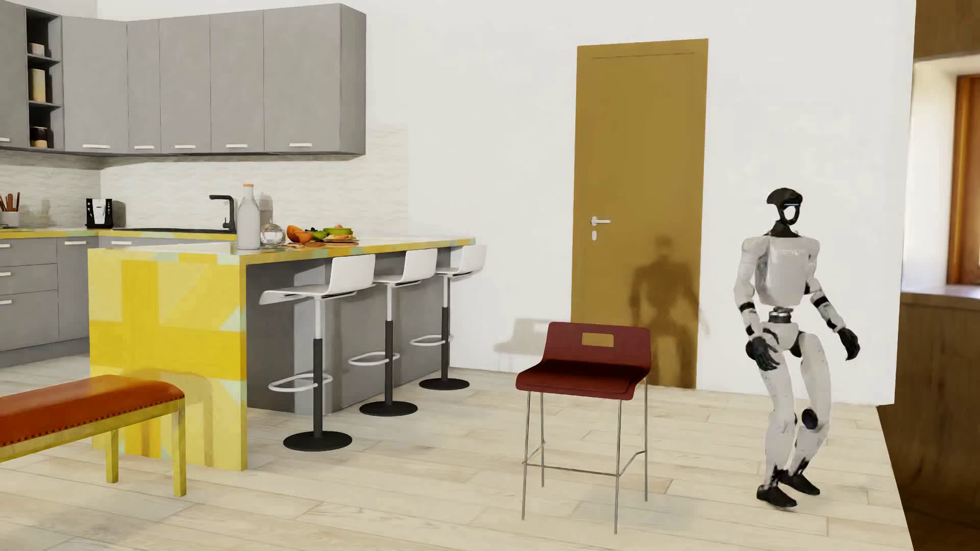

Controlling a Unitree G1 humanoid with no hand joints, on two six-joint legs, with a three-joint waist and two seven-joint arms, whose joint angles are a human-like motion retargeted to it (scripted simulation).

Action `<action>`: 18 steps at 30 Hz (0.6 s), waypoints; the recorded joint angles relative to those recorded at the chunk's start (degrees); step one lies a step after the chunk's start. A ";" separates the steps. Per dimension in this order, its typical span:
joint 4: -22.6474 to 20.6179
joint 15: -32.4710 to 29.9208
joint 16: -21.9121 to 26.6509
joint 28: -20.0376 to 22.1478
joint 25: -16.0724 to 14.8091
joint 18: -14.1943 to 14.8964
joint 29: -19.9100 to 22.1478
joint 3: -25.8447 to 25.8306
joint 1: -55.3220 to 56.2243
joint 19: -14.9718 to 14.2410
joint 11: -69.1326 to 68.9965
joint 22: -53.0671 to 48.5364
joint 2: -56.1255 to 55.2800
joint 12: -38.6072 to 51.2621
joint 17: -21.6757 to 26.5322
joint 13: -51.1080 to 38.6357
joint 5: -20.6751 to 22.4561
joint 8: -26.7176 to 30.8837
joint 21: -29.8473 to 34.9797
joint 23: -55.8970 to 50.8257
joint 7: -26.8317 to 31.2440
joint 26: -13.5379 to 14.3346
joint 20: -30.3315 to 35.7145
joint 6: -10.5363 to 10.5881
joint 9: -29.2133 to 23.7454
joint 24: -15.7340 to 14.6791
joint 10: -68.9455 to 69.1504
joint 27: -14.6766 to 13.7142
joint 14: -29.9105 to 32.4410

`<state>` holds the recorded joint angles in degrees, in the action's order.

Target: Go around the stool

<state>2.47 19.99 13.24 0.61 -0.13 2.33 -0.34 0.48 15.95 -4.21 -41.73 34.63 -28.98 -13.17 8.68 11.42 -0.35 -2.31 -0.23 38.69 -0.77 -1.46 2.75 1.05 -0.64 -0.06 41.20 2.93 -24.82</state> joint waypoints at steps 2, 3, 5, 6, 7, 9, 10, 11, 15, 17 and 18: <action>3.75 11.10 -0.43 0.31 -1.75 3.53 -0.60 -4.72 1.81 2.18 -15.04 -2.99 -8.47 -4.17 -1.95 -13.88 -2.96 -1.18 -0.47 -4.71 -5.51 -3.50 2.49 -2.14 0.69 0.94 7.48 3.25 -5.56; 4.66 5.54 -3.23 0.55 -3.63 4.75 0.12 -6.09 2.27 10.61 -16.59 -5.26 -10.24 -1.32 -2.10 -11.82 -1.49 -0.59 3.16 -5.50 -6.38 -7.53 3.56 -2.20 1.12 2.25 10.52 1.32 -7.84; 6.02 -1.25 -4.98 2.23 -9.00 5.06 2.00 -9.02 7.07 11.11 -14.70 -7.40 -10.05 8.39 0.64 -1.01 4.79 1.08 5.20 -4.44 -1.26 -11.32 9.45 0.98 -0.82 3.17 23.22 -2.97 -1.98; 3.98 0.21 -4.86 3.11 -11.62 3.72 3.20 -11.99 10.89 12.29 -13.33 -6.40 -10.58 10.09 2.16 3.89 6.47 0.35 2.64 -2.87 1.71 -8.57 7.01 3.03 -1.04 2.57 24.55 -2.51 -1.28; 1.43 1.30 -4.48 3.91 -13.87 1.93 4.92 -14.75 12.59 12.98 -11.47 -3.19 -9.77 11.04 2.96 6.76 7.92 -0.47 1.12 -3.40 3.28 -4.97 3.23 4.42 -2.45 2.12 22.68 -0.18 -6.73; 3.69 15.50 -1.71 4.76 -14.14 0.98 7.45 -18.23 10.29 -0.33 -22.70 -2.49 -8.46 11.08 1.96 8.69 3.48 -1.17 -0.92 0.08 -1.74 -0.84 1.72 1.55 -3.86 2.73 13.05 5.98 -5.37; 4.90 20.27 -4.03 4.92 -11.92 4.19 8.17 -16.36 9.97 -4.66 -25.72 -3.46 -6.07 11.10 2.81 9.40 -1.81 1.60 2.87 3.48 -3.05 1.67 2.23 -0.30 -2.81 3.54 15.75 8.71 -7.04; 4.34 16.06 -6.47 5.15 -8.78 7.06 7.83 -12.79 11.31 8.42 -24.99 -1.89 -5.99 10.48 3.29 9.41 -4.26 -2.46 4.82 5.07 -0.27 5.02 4.78 0.12 -1.96 4.57 21.89 10.92 -7.37; -3.34 18.09 -4.80 4.62 -3.66 10.29 3.23 -1.84 22.02 9.30 -16.71 -0.22 3.25 0.75 3.38 2.32 2.13 0.37 3.63 2.33 -0.78 2.35 0.43 4.33 0.68 8.65 29.48 7.75 -1.07; -2.49 17.93 -3.63 5.35 -0.63 9.46 2.79 0.80 24.96 9.33 -8.52 -1.04 11.22 -4.38 1.54 -2.28 4.70 4.22 3.45 1.06 -1.14 -2.21 -1.12 4.81 2.09 7.19 24.44 1.49 1.90; -1.36 17.72 -3.50 5.91 1.27 9.14 2.51 -0.38 25.47 9.30 -5.93 -1.75 15.05 -5.97 1.29 -4.99 5.62 6.08 4.87 0.70 0.22 -2.50 -1.25 4.65 1.54 5.85 21.57 -1.16 3.73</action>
<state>1.11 37.71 9.74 6.52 1.14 11.47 2.17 0.10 41.42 5.09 -47.66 32.88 -13.94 -19.14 9.97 6.43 5.27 3.77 4.64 39.40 -0.55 -3.96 1.50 5.70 0.91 5.79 62.77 1.77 -21.10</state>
